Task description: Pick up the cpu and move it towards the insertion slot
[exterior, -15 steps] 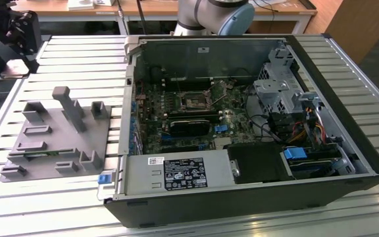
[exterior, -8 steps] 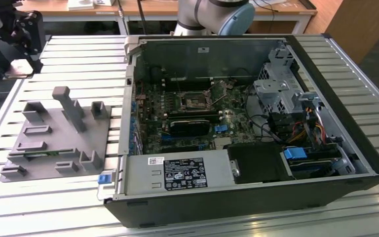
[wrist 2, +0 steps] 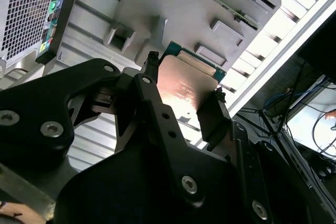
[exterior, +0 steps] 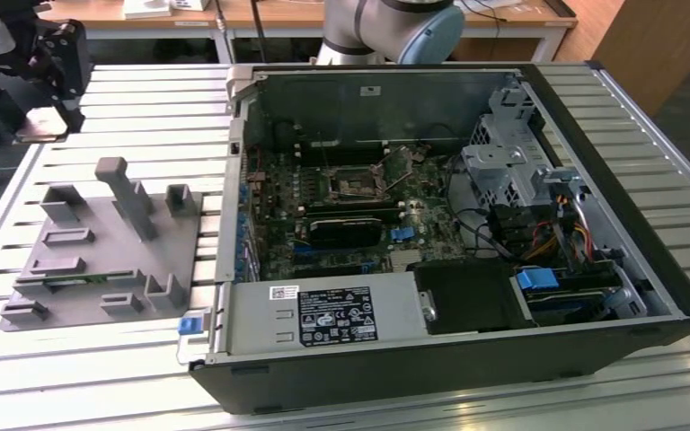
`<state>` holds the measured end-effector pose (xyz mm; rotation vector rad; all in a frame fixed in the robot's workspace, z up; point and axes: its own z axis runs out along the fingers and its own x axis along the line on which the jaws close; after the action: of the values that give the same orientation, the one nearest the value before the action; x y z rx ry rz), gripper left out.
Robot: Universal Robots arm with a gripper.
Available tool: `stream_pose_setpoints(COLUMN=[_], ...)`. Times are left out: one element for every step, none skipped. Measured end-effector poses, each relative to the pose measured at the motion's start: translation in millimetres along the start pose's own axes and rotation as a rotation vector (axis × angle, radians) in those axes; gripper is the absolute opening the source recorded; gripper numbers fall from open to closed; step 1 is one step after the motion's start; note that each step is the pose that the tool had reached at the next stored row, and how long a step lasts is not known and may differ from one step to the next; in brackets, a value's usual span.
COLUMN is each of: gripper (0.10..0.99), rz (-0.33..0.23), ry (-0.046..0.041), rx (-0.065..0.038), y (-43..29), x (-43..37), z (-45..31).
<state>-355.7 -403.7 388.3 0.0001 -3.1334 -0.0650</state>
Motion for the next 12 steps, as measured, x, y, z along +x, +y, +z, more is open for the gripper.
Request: stream_pose_setpoints(gripper=[0.541, 0.541, 0.541, 0.541, 0.541, 0.541, 0.541, 0.541, 0.541, 0.541, 0.541, 0.541], rz=[0.000, 0.000, 0.000, 0.000, 0.000, 0.000, 0.000, 0.000, 0.000, 0.000, 0.000, 0.000], ry=[-0.0001, -0.0001, -0.0001, -0.0001, -0.0001, -0.0001, -0.0001, -0.0001, 0.0000, 0.0000, -0.0001, -0.0001], rx=[0.000, 0.000, 0.000, 0.000, 0.000, 0.000, 0.000, 0.000, 0.000, 0.000, 0.000, 0.000], y=[0.0, 0.0, 0.0, 0.0, 0.0, 0.0, 0.0, 0.0, 0.0, 0.0, 0.0, 0.0], x=[-0.7, -1.5, -2.4, -3.4, -4.5, -5.7, -6.9, -8.0, -9.0, -10.0, -10.9, -11.7], z=[0.1, 0.1, 0.0, 0.0, 0.0, 0.0, 0.0, 0.0, -0.1, -0.1, 0.0, 0.0])
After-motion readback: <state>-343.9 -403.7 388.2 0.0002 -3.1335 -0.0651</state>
